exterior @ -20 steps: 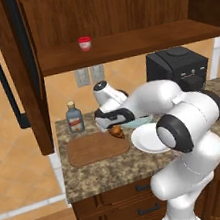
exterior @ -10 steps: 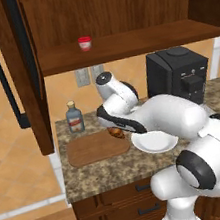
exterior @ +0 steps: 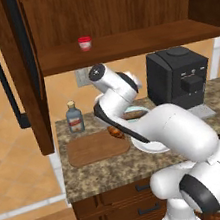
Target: From the different types of pastries on the counter, select a croissant and place it on the cutting board. Then retrieve a jar of jam from the cabinet and place it alongside the croissant on the cutting board.
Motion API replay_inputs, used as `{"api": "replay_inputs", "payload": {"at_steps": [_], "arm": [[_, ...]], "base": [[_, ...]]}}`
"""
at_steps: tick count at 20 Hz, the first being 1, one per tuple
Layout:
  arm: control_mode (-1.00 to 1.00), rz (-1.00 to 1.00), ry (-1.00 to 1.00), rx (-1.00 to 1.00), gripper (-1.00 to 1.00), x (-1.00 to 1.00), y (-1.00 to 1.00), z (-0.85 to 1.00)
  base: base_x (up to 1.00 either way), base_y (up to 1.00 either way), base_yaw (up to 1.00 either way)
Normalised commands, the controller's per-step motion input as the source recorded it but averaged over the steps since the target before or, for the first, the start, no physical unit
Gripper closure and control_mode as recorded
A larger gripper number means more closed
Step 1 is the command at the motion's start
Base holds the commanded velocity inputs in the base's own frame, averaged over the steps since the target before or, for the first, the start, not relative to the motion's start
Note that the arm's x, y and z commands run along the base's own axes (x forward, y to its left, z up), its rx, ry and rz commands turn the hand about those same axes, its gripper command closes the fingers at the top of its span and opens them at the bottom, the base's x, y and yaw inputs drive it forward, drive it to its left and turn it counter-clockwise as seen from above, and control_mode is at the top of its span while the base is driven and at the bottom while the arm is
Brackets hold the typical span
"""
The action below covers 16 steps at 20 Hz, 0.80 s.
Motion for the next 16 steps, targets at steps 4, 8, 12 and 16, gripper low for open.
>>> {"api": "replay_inputs", "payload": {"at_steps": [4, 8, 12, 16], "arm": [[-1.00, -0.34, -0.18, 0.03, -1.00, -0.67, 0.00, 0.66], [-1.00, -0.11, -0.09, 0.01, -1.00, -0.24, 0.03, 0.34], [-1.00, 0.00, -0.05, 0.01, -1.00, -0.06, -0.03, 0.03], [-1.00, 0.00, -0.48, 0.07, -1.00, -0.62, -0.57, 0.99]], "base": [[0.00, 0.00, 0.00], [0.00, 0.00, 0.00], [0.00, 0.00, 0.00], [0.00, 0.00, 0.00]]}}
